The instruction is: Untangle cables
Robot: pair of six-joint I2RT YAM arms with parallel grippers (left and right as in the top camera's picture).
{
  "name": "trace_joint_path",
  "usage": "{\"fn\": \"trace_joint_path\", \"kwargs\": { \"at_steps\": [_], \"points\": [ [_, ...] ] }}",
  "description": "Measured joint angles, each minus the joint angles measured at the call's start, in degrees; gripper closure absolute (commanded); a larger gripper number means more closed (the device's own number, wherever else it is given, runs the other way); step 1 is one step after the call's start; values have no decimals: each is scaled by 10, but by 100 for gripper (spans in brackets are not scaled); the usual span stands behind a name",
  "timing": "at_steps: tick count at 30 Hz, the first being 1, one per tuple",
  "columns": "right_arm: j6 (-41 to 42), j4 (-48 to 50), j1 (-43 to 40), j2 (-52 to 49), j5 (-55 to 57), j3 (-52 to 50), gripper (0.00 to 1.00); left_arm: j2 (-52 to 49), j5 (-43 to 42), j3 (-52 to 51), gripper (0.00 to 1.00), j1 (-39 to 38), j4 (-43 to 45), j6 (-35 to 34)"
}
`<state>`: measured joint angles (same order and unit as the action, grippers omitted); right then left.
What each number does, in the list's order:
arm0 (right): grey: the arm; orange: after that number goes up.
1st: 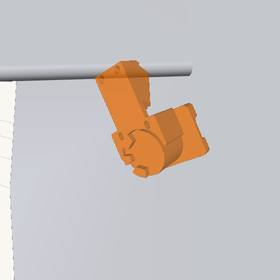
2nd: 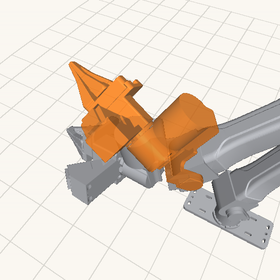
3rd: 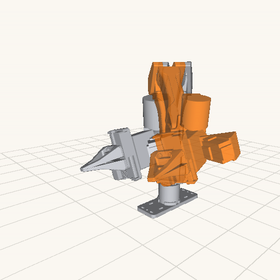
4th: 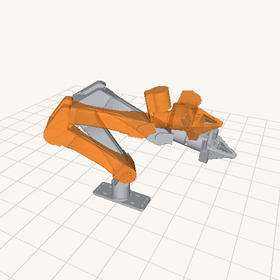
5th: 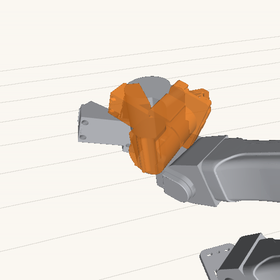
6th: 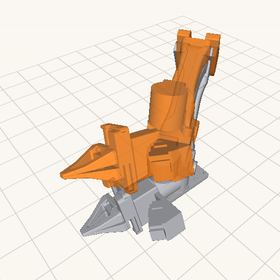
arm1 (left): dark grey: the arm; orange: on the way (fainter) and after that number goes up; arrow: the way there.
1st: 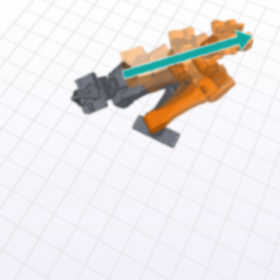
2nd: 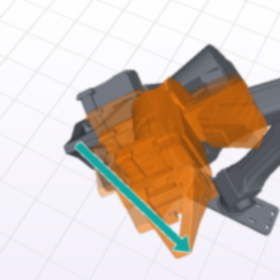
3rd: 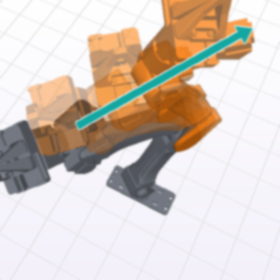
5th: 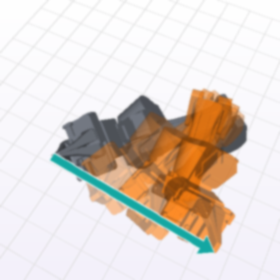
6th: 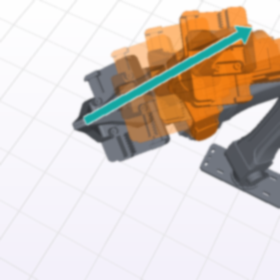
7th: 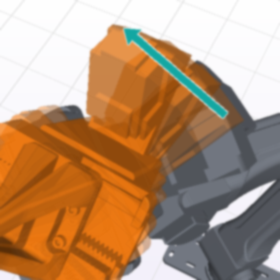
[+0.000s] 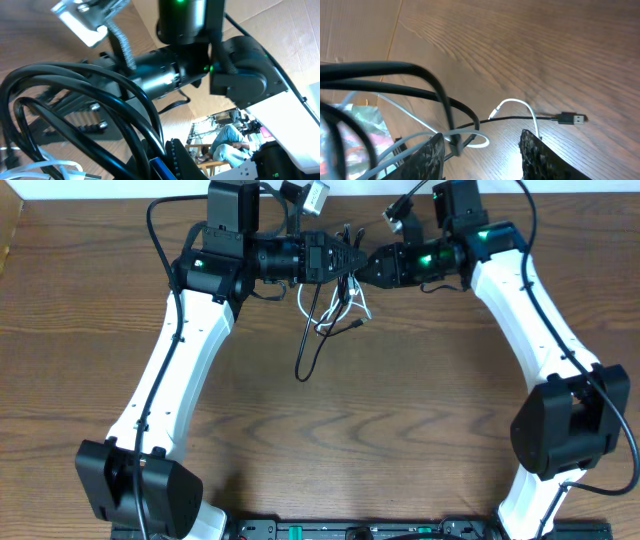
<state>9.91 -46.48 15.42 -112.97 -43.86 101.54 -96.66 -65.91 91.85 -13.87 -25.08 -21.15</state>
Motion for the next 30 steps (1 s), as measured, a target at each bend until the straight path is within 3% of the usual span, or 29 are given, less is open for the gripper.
{"fn": "trace_joint_path", "kwargs": {
  "at_steps": [6,11,19,24,30],
  "points": [
    [0,-5,14,-9,3,0,63,0,5,0,83,0,0,0],
    [3,-19,-7,-9,24,0,60,0,32,0,77,0,0,-18],
    [-16,-41,-95,22,-10,0,57,0,78,0,66,0,1,-99],
    [-44,-48,-89,47,-49,0,57,0,86,0,63,0,22,-193],
    [-65,-49,-85,47,-79,0,57,0,90,0,62,0,26,-235]
  ]
}}
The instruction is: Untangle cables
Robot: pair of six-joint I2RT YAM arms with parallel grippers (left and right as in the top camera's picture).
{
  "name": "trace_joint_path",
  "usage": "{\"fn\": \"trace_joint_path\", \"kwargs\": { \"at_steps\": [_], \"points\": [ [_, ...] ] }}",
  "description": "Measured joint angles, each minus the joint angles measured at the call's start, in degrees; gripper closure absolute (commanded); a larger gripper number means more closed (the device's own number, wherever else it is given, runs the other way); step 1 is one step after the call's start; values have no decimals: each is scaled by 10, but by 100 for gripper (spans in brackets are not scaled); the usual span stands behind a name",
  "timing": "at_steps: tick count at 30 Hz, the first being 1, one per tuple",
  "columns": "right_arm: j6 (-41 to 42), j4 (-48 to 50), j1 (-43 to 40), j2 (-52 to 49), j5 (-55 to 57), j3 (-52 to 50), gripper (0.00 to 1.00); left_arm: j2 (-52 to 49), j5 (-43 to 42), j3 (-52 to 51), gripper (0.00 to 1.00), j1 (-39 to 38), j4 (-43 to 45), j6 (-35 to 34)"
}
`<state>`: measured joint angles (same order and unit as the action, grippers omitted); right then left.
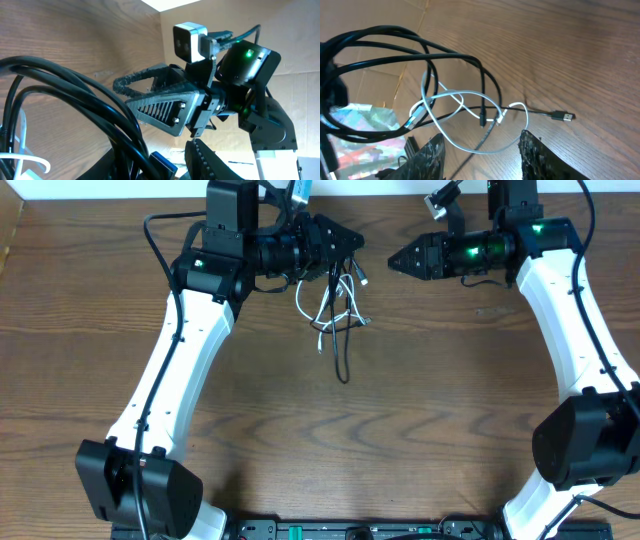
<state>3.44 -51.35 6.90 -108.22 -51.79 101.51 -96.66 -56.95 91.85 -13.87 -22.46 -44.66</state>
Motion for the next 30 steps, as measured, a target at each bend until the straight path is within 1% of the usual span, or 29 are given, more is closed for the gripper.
{"fn": "trace_joint_path", "kwargs": {
  "at_steps": [4,7,11,17,24,30],
  "points": [
    [-5,4,0,0,-12,0,57,0,1,0,62,0,-1,4],
    [-7,19,0,0,-34,0,56,0,1,0,62,0,-7,20],
    [-19,41,0,0,-92,0,55,0,4,0,63,0,-24,39],
    [-57,40,6,0,-166,0,54,0,25,0,63,0,-33,47],
    [-86,39,37,0,-190,0,53,0,33,0,62,0,-33,46],
    [-100,44,76,0,-183,0,53,0,33,0,62,0,-33,46]
  ]
}}
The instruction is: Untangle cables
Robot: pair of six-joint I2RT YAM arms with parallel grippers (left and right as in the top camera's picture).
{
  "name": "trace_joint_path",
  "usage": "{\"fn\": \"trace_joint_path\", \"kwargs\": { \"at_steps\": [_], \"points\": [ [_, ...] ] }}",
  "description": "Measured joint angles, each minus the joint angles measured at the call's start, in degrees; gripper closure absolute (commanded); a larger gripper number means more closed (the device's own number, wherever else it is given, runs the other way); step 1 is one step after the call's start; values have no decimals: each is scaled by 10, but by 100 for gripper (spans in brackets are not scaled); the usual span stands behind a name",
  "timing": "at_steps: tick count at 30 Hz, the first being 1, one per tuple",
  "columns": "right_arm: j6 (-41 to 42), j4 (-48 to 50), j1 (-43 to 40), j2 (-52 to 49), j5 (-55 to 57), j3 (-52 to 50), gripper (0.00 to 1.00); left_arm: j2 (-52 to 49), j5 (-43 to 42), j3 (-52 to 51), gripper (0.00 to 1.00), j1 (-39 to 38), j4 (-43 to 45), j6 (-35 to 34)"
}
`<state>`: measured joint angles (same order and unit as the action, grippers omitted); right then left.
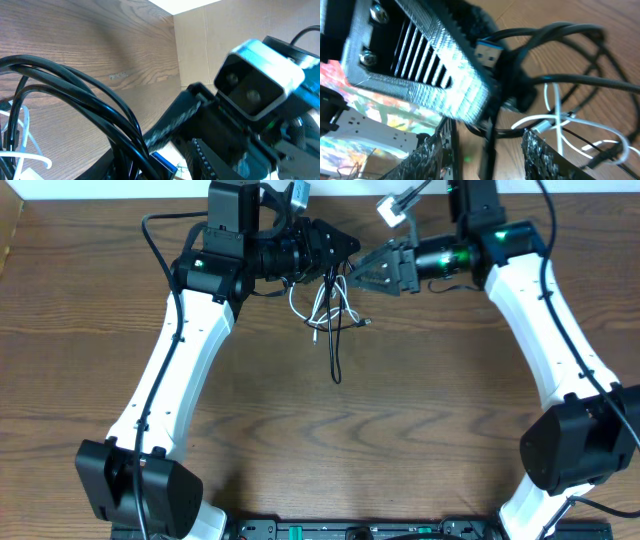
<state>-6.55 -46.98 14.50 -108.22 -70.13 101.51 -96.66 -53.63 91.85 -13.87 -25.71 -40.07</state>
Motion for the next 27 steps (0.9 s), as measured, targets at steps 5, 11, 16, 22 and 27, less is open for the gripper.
{"fn": "trace_joint_path", "kwargs": {
  "at_steps": [5,11,16,22,27],
  "points": [
    [-3,2,16,0,40,0,62,0,0,0,62,0,0,0],
    [-4,24,23,0,69,0,93,0,0,0,62,0,-21,3],
    [12,41,17,0,77,0,99,0,9,0,62,4,-53,25],
    [35,38,-12,0,96,0,99,0,10,0,62,3,-67,45],
    [111,7,-43,0,196,0,99,0,8,0,63,3,-68,59]
  ]
}}
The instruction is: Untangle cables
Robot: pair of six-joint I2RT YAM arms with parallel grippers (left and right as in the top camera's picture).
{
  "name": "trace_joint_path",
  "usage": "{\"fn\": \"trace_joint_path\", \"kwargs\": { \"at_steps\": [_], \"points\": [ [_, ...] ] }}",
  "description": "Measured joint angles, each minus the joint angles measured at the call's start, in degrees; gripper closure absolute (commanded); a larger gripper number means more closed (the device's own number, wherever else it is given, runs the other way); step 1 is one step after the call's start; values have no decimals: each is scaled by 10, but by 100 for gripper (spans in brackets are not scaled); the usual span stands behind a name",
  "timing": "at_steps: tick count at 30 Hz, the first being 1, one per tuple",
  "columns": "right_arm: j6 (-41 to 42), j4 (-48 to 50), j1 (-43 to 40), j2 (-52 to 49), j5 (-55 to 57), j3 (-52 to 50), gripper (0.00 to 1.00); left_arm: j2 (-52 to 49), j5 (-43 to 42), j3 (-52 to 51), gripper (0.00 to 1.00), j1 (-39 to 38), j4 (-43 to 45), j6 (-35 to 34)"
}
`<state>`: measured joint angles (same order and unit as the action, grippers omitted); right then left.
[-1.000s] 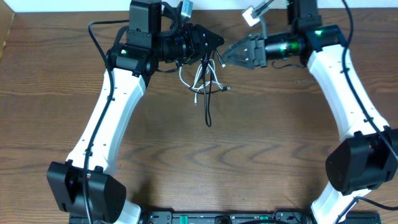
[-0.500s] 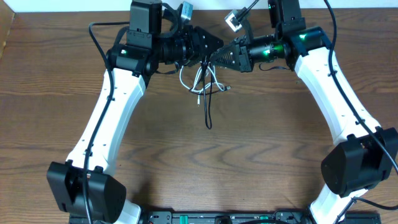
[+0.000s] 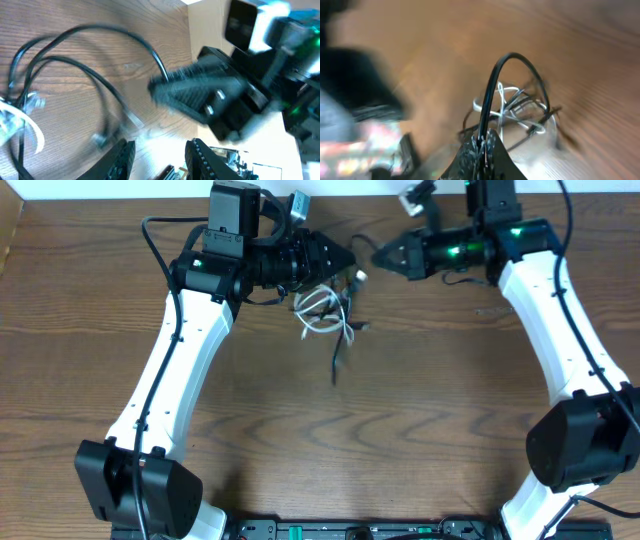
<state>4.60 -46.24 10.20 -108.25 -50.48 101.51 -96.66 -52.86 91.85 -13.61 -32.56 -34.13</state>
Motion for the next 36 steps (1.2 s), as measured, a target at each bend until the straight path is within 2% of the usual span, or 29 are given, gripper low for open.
{"fn": "trace_joint_path", "kwargs": {
  "at_steps": [5,11,15,18,23,28,36],
  "points": [
    [77,-58,-30,0,143,0,99,0,-14,0,69,0,0,23],
    [100,-99,-44,0,222,0,99,0,-22,0,70,0,0,49],
    [102,-113,-44,0,241,0,99,0,-23,0,69,0,-4,82],
    [102,-111,-44,0,241,0,99,0,-23,-1,64,-2,-5,107],
    [79,-89,-48,15,186,0,99,0,3,-12,59,-8,-7,125],
    [57,-80,-52,107,155,-3,99,0,30,-14,51,-10,-11,141],
    [49,-78,-54,294,140,-2,99,-1,58,-14,47,-14,-16,159]
  ]
}}
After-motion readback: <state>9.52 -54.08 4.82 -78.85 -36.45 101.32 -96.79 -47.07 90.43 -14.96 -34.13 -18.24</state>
